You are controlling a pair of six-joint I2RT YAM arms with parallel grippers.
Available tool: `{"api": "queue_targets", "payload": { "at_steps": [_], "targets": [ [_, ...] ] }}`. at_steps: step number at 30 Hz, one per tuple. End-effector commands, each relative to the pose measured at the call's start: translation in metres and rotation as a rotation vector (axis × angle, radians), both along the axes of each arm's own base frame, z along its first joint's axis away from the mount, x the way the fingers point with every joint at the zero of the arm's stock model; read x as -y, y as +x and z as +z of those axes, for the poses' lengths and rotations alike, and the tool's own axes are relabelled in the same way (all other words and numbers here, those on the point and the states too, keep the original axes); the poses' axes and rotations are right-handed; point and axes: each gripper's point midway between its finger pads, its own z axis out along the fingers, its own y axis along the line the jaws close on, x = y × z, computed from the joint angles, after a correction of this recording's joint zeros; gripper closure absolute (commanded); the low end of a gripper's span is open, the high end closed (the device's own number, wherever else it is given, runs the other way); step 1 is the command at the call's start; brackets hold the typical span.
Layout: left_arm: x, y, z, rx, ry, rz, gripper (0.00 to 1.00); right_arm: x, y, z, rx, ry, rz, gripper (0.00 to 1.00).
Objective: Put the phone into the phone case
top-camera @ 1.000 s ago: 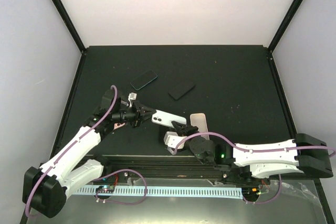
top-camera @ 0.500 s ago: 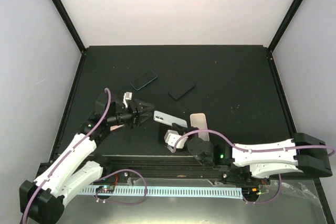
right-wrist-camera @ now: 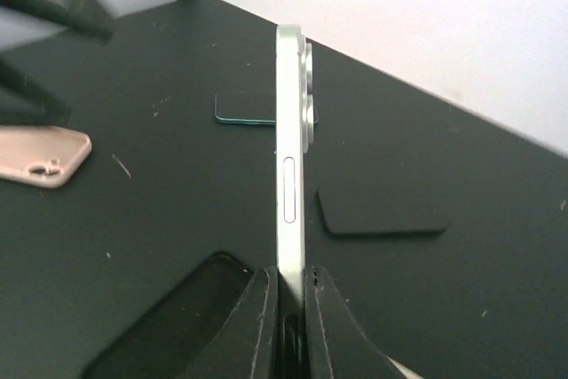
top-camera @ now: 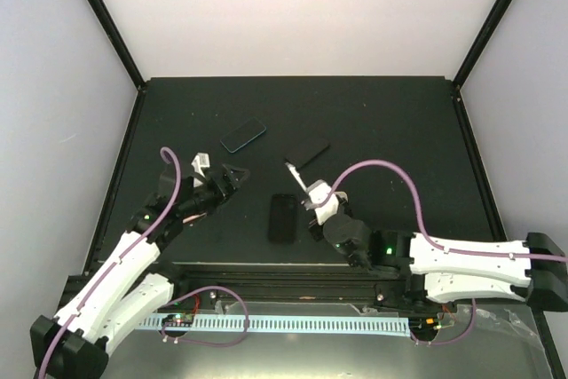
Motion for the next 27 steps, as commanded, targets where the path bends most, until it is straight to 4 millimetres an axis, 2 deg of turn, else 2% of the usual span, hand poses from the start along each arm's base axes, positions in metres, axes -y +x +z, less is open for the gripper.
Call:
{"api": "queue_targets", "payload": {
  "at_steps": [1, 7, 9, 13, 22, 27],
  "targets": [
    [-0.005, 0.007, -0.025, 0.04, 0.179, -0.064, 0.02, 0.01, 0.005, 0.017, -0.209, 0.336, -0.093, 0.99],
    [0.02, 0.005, -0.067, -0.036, 0.184, -0.243, 0.06, 0.008, 0.019, 0.012, -0.418, 0.469, -0.124, 0.99],
    [0.027, 0.002, -0.087, -0.094, 0.183, -0.302, 0.09, 0.007, 0.025, 0.004, -0.498, 0.526, -0.13, 0.99],
    [0.045, -0.004, -0.11, -0.129, 0.134, -0.394, 0.16, 0.0, 0.027, -0.016, -0.656, 0.664, -0.145, 0.99],
    [0.057, -0.017, -0.147, -0.185, 0.084, -0.462, 0.18, -0.013, 0.031, -0.068, -0.84, 0.81, -0.222, 0.99],
    [0.061, -0.024, -0.162, -0.222, 0.082, -0.493, 0.23, -0.022, 0.032, -0.086, -0.917, 0.836, -0.224, 0.99]
  ]
}}
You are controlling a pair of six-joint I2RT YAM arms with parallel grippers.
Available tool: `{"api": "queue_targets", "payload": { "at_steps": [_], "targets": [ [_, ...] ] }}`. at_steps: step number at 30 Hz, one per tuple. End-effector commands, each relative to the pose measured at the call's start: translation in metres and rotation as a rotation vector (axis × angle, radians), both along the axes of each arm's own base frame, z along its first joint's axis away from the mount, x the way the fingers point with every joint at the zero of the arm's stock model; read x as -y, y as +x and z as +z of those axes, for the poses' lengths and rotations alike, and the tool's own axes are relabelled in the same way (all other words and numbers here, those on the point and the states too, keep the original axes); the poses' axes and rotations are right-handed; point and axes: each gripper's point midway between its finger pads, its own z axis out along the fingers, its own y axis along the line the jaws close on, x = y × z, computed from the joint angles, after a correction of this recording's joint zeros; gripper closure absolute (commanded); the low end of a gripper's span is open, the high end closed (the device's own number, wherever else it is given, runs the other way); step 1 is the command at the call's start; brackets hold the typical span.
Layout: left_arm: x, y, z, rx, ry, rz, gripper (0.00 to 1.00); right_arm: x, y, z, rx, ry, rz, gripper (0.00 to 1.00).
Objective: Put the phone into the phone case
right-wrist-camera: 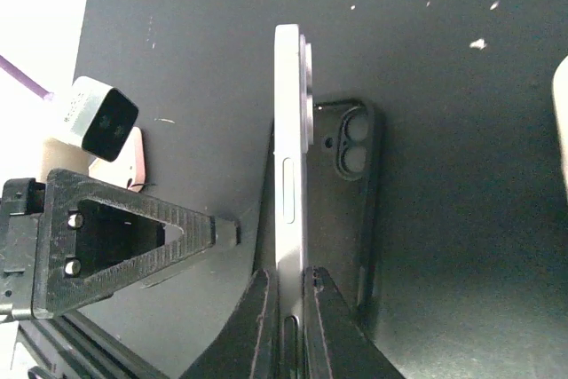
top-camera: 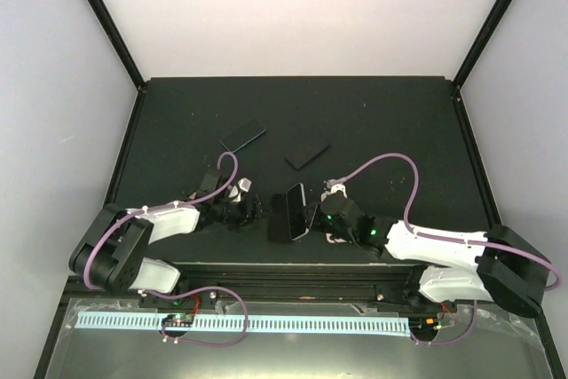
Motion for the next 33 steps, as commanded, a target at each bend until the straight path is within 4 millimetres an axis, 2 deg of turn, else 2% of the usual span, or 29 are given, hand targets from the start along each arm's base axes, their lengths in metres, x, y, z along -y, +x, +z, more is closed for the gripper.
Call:
{"api": "queue_targets", "payload": {
  "at_steps": [1, 12, 21, 28, 33],
  "targets": [
    [0.009, -0.004, -0.002, 0.02, -0.039, -0.052, 0.24, -0.022, 0.01, 0.023, -0.018, 0.197, -0.023, 0.99],
    [0.012, -0.009, -0.009, 0.014, -0.027, -0.063, 0.37, -0.031, 0.008, -0.015, -0.134, 0.237, -0.012, 0.99],
    [0.019, -0.012, -0.007, 0.026, -0.034, -0.075, 0.45, -0.031, 0.008, -0.035, -0.153, 0.214, 0.0, 0.99],
    [0.022, -0.013, -0.007, 0.025, -0.043, -0.078, 0.47, -0.021, 0.012, -0.046, -0.12, 0.212, -0.024, 0.99],
    [0.026, -0.017, -0.008, 0.011, -0.063, -0.085, 0.48, -0.019, 0.017, -0.045, -0.082, 0.226, -0.032, 0.99]
  ]
}}
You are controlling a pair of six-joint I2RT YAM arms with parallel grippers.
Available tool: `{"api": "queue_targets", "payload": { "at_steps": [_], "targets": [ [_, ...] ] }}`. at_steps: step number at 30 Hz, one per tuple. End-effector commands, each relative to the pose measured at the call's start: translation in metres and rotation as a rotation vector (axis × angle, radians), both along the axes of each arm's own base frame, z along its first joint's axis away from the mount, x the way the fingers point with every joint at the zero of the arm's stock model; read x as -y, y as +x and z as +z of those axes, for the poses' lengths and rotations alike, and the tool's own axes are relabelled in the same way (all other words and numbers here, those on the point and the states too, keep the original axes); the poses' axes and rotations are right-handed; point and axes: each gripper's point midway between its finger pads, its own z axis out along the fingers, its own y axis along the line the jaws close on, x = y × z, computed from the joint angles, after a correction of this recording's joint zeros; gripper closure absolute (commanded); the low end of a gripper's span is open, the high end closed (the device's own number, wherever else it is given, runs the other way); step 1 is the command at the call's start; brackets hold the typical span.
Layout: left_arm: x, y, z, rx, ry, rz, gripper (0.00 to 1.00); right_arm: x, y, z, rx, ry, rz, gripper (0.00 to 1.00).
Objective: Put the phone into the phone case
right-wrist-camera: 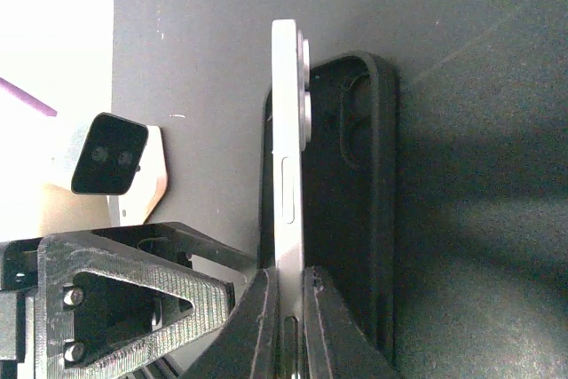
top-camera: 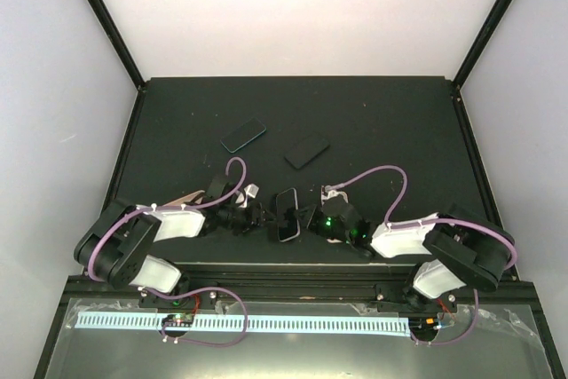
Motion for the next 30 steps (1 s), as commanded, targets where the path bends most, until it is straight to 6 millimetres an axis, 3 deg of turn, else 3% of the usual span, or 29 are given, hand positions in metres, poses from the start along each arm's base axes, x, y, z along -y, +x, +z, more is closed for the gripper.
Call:
{"api": "queue_targets", "payload": {
  "at_steps": [1, 18, 21, 30],
  "targets": [
    [0.006, -0.002, -0.001, -0.002, -0.03, -0.005, 0.48, 0.003, 0.01, 0.004, 0.062, 0.01, -0.03, 0.99],
    [0.017, -0.003, -0.004, 0.002, -0.04, -0.019, 0.53, -0.012, 0.0, -0.027, -0.023, -0.031, 0.056, 0.95],
    [0.013, -0.001, -0.005, 0.017, -0.01, -0.01, 0.54, -0.008, 0.001, -0.026, -0.012, -0.064, 0.058, 0.93],
    [-0.002, 0.009, -0.006, 0.034, 0.061, 0.039, 0.56, 0.0, 0.015, 0.009, 0.114, -0.238, 0.087, 0.78]
  ]
}}
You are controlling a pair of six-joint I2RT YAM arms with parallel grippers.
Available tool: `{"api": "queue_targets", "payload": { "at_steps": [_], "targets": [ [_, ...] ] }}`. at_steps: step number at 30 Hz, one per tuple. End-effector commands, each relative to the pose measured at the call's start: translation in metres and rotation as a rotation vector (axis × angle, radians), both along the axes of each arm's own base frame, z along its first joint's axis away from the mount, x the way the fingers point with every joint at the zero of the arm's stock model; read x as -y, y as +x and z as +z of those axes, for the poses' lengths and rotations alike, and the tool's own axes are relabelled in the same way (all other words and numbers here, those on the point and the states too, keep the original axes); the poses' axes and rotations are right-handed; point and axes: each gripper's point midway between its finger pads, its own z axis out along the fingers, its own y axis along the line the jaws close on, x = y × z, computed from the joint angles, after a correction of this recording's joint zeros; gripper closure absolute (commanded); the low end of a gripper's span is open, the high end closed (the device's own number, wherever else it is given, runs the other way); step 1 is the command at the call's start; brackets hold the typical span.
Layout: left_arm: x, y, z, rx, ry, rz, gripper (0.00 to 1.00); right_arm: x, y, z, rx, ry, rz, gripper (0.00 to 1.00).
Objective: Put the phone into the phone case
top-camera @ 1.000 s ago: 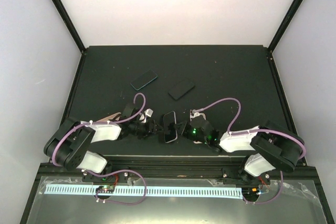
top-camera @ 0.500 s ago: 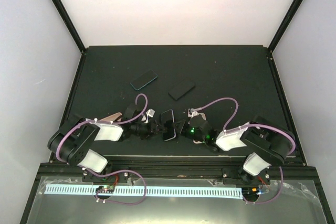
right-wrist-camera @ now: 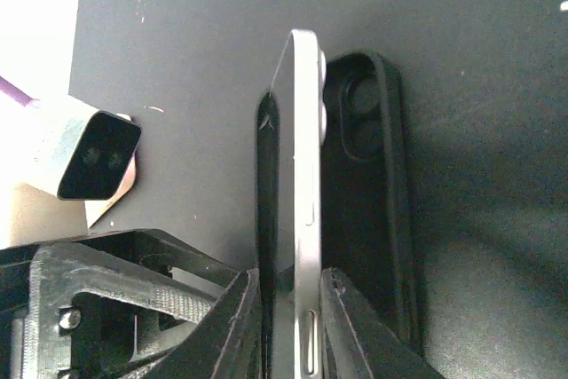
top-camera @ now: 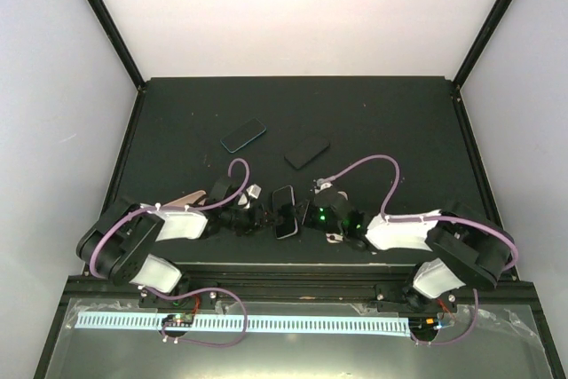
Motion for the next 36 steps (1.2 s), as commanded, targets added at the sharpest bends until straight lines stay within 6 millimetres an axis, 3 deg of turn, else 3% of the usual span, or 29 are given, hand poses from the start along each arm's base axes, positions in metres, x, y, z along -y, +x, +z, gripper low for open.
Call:
{"api": "queue_targets", "payload": {
  "at_steps": [1, 8, 16, 33, 36],
  "targets": [
    [-0.012, 0.01, -0.003, 0.019, 0.069, 0.032, 0.56, 0.009, 0.007, 0.009, 0.069, -0.142, 0.023, 0.78],
    [-0.022, 0.032, -0.003, 0.069, 0.094, 0.084, 0.54, 0.008, 0.016, 0.0, 0.092, -0.185, 0.056, 0.78],
    [-0.019, 0.047, -0.009, 0.097, 0.114, 0.083, 0.55, 0.008, 0.031, -0.006, 0.122, -0.289, 0.073, 0.75],
    [-0.009, 0.051, -0.018, 0.099, 0.094, 0.03, 0.61, -0.014, 0.035, -0.017, 0.127, -0.265, 0.151, 0.81],
    [-0.009, 0.051, -0.019, 0.095, 0.094, 0.026, 0.62, -0.008, 0.036, -0.015, 0.125, -0.283, 0.132, 0.8]
  ]
}}
